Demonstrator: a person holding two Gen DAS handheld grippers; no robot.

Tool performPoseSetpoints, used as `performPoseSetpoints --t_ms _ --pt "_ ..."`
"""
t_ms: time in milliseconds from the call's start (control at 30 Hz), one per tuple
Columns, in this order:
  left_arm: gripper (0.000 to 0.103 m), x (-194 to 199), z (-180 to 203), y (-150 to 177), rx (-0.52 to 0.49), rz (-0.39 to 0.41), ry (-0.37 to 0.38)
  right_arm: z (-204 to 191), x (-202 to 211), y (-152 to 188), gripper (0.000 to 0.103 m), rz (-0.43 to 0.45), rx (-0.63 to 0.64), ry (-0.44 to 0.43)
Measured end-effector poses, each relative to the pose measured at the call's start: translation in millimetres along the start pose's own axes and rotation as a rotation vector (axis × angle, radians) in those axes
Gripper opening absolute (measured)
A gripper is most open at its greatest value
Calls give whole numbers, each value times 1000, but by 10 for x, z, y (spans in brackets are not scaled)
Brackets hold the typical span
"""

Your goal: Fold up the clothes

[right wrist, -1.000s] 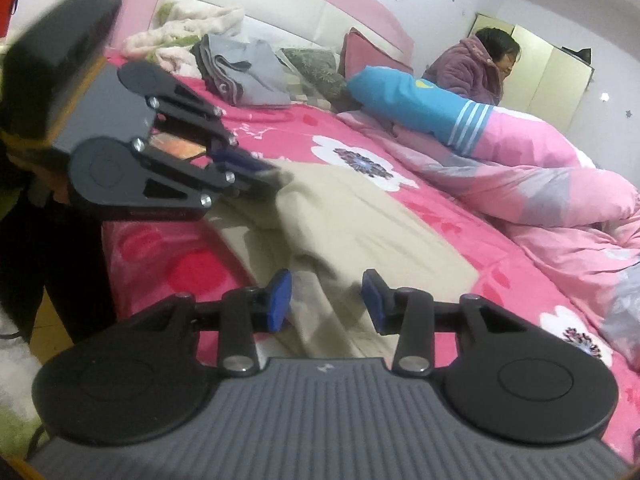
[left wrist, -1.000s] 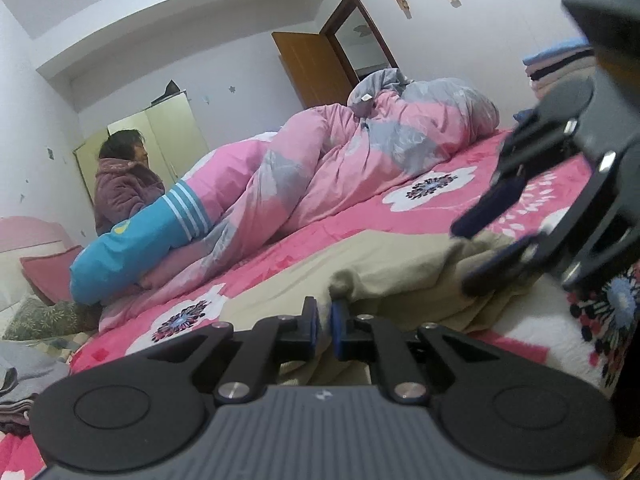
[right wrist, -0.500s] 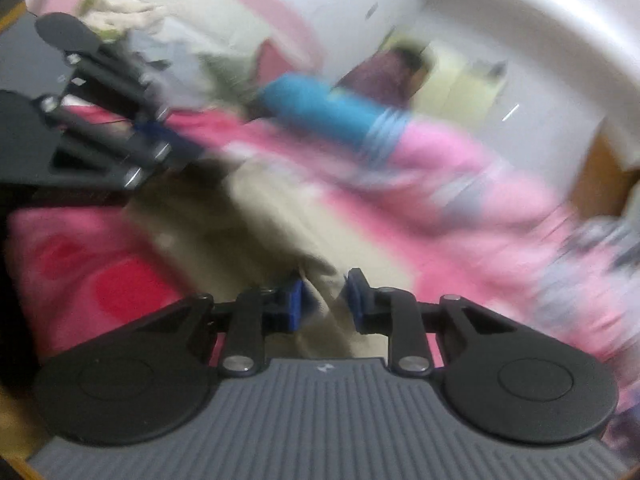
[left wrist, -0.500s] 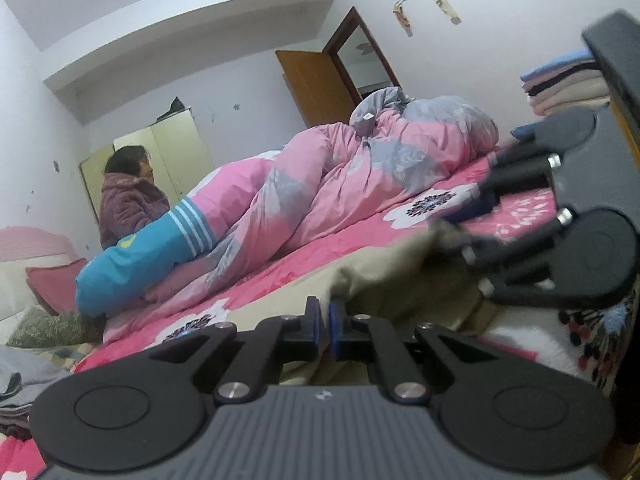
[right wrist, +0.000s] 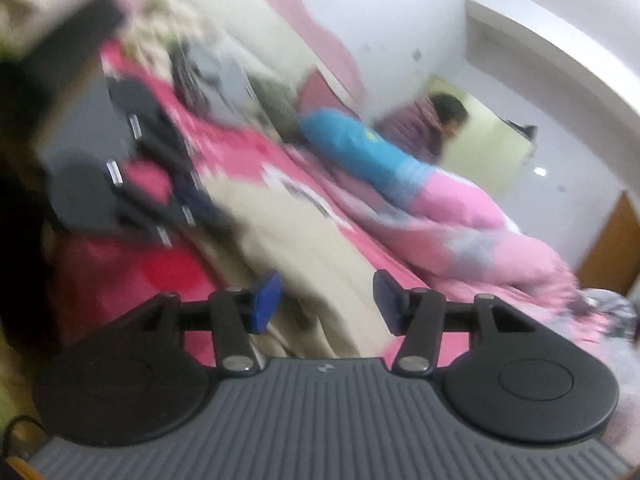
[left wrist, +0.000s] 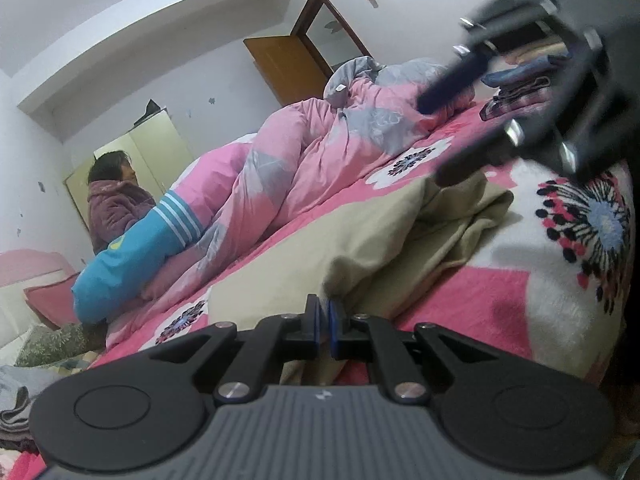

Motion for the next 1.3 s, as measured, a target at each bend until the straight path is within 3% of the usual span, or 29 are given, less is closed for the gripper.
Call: performPoseSetpoints --t_ms 67,167,300,467,567,667,833,967,1067,1133,1300 --pt "5 7 11 8 -7 -4 -4 51 -47 -140 44 27 -62 -36" --pt "5 18 -3 6 3 -14 -5 122 -294 -259 27 48 -204 -79" --pt "9 46 -35 29 38 -41 5 -130 -700 63 14 -57 -256 -163" --pt "10 241 -108 24 129 -63 10 -342 -665 197 14 -24 -193 -112" --pt "15 355 -255 -49 246 -26 8 -348 -665 231 14 -6 -203 -105" --pt "20 326 -330 -146 281 10 12 -342 -636 249 14 5 -214 -102" --pt "23 6 -132 -148 159 -60 25 -111 -490 180 17 -7 -319 -149" --pt "24 81 -143 -210 194 -17 41 206 -20 186 20 5 -388 -149" --pt "35 77 -92 -298 170 2 74 387 182 359 23 -54 -428 -82" --pt "52 33 -4 -378 124 8 109 485 215 503 23 -99 -464 -44" --pt "52 -114 254 -540 -22 14 120 568 59 696 23 -140 -557 -53"
Point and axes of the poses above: each gripper's, at about its wrist camera, not at the fingertips, and x roughly against the way its jaws point, z to its right, y to its underside, the point moved 4 cm from there along -x, roughly the way its jaws point, and after that the axes turned 6 degrees about y, right-handed, at the moved point
